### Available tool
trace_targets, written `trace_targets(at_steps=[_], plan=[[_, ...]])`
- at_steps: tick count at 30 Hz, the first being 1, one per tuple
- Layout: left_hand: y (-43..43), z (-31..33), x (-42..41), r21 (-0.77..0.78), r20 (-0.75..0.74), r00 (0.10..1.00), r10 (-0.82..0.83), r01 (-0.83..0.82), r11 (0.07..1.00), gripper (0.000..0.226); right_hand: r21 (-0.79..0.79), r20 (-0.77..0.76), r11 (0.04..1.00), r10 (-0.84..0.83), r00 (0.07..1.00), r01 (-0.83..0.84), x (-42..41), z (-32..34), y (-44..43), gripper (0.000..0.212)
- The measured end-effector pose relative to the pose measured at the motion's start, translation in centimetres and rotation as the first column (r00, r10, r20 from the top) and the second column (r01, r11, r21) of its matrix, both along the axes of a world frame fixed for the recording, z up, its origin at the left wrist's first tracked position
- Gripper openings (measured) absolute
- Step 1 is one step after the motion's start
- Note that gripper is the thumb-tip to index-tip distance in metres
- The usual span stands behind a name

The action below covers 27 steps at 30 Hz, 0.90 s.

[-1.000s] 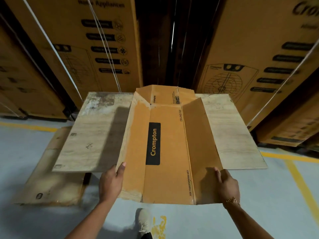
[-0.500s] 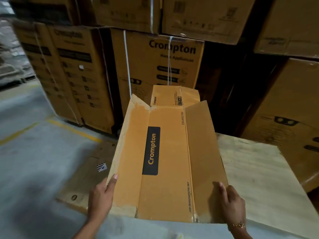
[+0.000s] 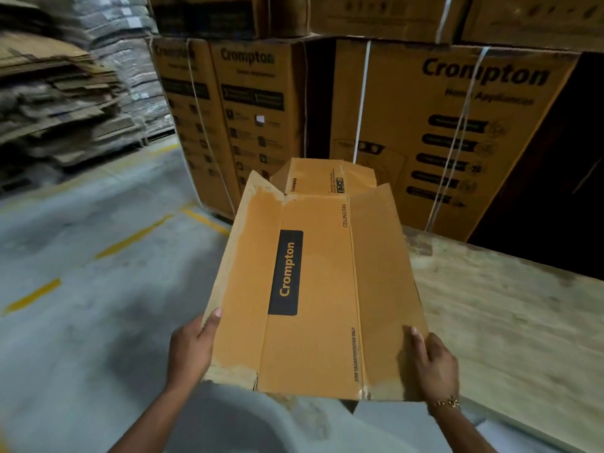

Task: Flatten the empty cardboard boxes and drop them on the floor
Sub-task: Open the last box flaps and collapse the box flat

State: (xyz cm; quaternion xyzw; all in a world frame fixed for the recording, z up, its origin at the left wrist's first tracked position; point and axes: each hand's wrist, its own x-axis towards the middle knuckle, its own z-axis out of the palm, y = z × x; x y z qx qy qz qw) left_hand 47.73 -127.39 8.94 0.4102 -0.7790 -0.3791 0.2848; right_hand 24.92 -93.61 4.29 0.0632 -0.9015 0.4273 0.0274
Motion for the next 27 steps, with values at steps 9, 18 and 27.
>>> trace_targets(at_steps=[9, 18, 27], plan=[[-13.1, -4.6, -1.6, 0.084, 0.098, 0.995, 0.028, -0.036, 0.996, 0.039, 0.032, 0.094, 0.999, 0.021, 0.995, -0.024, -1.6, -5.0, -13.1, 0.094], [-25.1, -10.5, -5.0, 0.154, 0.244, 0.969, -0.022, -0.016, 0.988, 0.044, 0.181, 0.342, 0.983, -0.079, 0.937, 0.017, -2.6, -10.9, -23.3, 0.046], [-36.5, -19.2, -13.2, 0.241, 0.329, 0.910, -0.251, 0.176, 0.954, 0.034, 0.243, 0.474, 0.963, -0.223, 0.852, 0.117, -3.1, -16.6, -32.2, 0.043]])
